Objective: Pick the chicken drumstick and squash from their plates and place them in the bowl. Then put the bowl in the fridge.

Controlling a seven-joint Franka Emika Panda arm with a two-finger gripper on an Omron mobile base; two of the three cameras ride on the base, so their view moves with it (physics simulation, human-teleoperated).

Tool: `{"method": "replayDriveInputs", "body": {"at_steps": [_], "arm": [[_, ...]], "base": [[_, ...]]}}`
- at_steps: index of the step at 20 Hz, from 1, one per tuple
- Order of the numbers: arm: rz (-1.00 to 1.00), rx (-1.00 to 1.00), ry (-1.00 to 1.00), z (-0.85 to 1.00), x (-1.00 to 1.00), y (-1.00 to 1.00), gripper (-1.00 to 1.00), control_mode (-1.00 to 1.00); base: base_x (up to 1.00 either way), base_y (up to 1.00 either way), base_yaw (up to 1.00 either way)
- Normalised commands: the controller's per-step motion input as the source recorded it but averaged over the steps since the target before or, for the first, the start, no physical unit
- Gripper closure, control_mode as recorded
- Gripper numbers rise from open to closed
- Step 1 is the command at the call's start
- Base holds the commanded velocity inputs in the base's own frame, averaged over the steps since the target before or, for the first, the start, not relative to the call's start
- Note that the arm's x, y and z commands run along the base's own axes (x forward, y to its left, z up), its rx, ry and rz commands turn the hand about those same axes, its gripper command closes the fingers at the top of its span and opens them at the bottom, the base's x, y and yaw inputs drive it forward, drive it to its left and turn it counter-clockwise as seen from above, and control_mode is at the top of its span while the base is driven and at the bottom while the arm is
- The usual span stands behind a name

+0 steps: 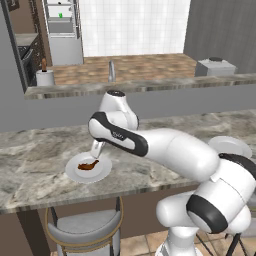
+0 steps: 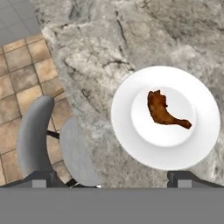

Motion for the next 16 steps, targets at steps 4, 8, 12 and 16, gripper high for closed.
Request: {"method": "replayDriveInputs", "body": {"at_steps": [4, 8, 12, 16], "arm": [[-0.13, -0.1, -0.01, -0.24, 0.16, 0.22, -1.0, -1.0], [-0.16, -0.08, 0.0, -0.23, 0.18, 0.13, -1.0, -1.0], [-0.14, -0.04, 0.04, -0.24, 0.25, 0.08, -1.0, -1.0], [-0.13, -0.09, 0.04, -0.21, 0.28, 0.13, -1.0, -1.0]], "base": [[0.0, 0.0, 0.0], [0.0, 0.0, 0.0], [0.0, 0.0, 0.0], [0.0, 0.0, 0.0]]}}
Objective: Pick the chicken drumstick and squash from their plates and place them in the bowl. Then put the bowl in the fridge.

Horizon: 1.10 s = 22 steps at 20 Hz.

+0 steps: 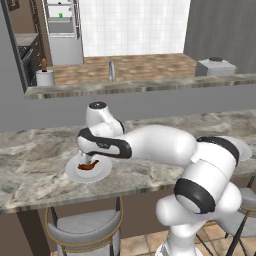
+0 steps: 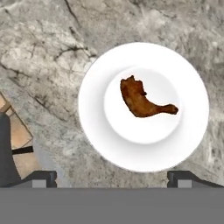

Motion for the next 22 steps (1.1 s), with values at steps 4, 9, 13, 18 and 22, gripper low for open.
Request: {"method": "replayDriveInputs", "body": {"at_steps": [4, 9, 13, 18, 22], "arm": [[-0.05, -0.03, 0.04, -0.21, 0.22, 0.02, -1.0, -1.0], [-0.01, 0.0, 0.02, -0.23, 0.22, 0.07, -1.0, -1.0], [0.0, 0.0, 0.0, -0.19, 0.19, 0.16, -1.0, -1.0], [0.0, 0.0, 0.0, -0.21, 0.18, 0.19, -1.0, -1.0], [0.0, 0.0, 0.0, -0.22, 0.25, 0.21, -1.0, -1.0]], "base": [[0.0, 0.0, 0.0], [0.0, 0.0, 0.0], [0.0, 0.0, 0.0], [0.0, 0.0, 0.0], [0.0, 0.0, 0.0]]}}
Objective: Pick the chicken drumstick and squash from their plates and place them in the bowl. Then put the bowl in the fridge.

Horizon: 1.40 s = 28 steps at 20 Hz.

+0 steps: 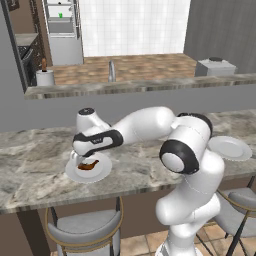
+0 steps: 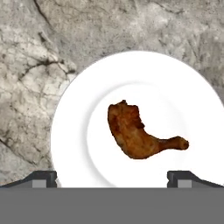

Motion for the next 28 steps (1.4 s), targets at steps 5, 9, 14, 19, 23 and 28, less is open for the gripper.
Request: {"method": "replayDriveInputs", "body": {"at_steps": [5, 9, 14, 19, 23, 28], "arm": [[0.0, 0.0, 0.0, -0.16, 0.27, 0.14, -1.0, -1.0], [0.0, 0.0, 0.03, -0.15, 0.25, 0.07, -1.0, -1.0], [0.0, 0.0, 0.03, -0.14, 0.2, 0.05, -1.0, -1.0], [0.0, 0.0, 0.03, -0.13, 0.05, 0.03, -1.0, -1.0], [0.0, 0.0, 0.03, -0.14, -0.06, 0.01, -1.0, -1.0], [0.0, -0.02, 0.03, -0.21, -0.05, 0.02, -1.0, -1.0]], "base": [[0.0, 0.0, 0.0], [0.0, 0.0, 0.0], [0.0, 0.0, 0.0], [0.0, 0.0, 0.0], [0.0, 0.0, 0.0], [0.0, 0.0, 0.0]]}}
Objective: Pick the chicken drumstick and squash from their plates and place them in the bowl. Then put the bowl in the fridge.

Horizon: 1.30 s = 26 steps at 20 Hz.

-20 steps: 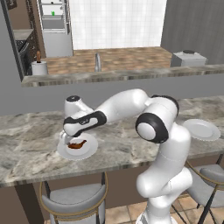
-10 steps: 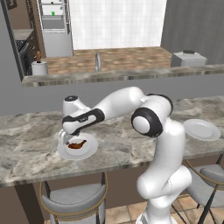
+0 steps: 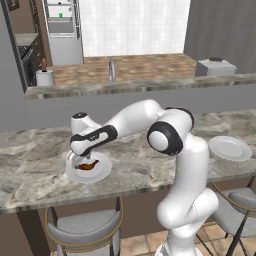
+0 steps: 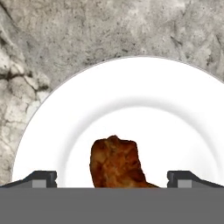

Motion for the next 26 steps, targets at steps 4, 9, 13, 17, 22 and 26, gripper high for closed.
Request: {"method": "replayDriveInputs", "body": {"at_steps": [4, 9, 13, 17, 22, 26], "arm": [[0.0, -0.04, 0.0, -0.2, 0.0, 0.0, -1.0, -1.0], [0.0, -0.06, 0.0, -0.15, 0.0, 0.0, -1.0, -1.0], [0.0, -0.05, 0.05, -0.1, 0.0, 0.0, -1.0, -1.0], [0.0, -0.04, 0.08, -0.12, 0.0, 0.0, -1.0, -1.0], [0.0, -0.01, 0.07, -0.12, 0.08, 0.0, -1.0, -1.0], [0.0, -0.01, 0.09, -0.15, 0.08, 0.0, -1.0, -1.0]], "base": [[0.0, 0.0, 0.0], [0.0, 0.0, 0.0], [0.0, 0.0, 0.0], [0.0, 0.0, 0.0], [0.0, 0.0, 0.0], [0.0, 0.0, 0.0]]}}
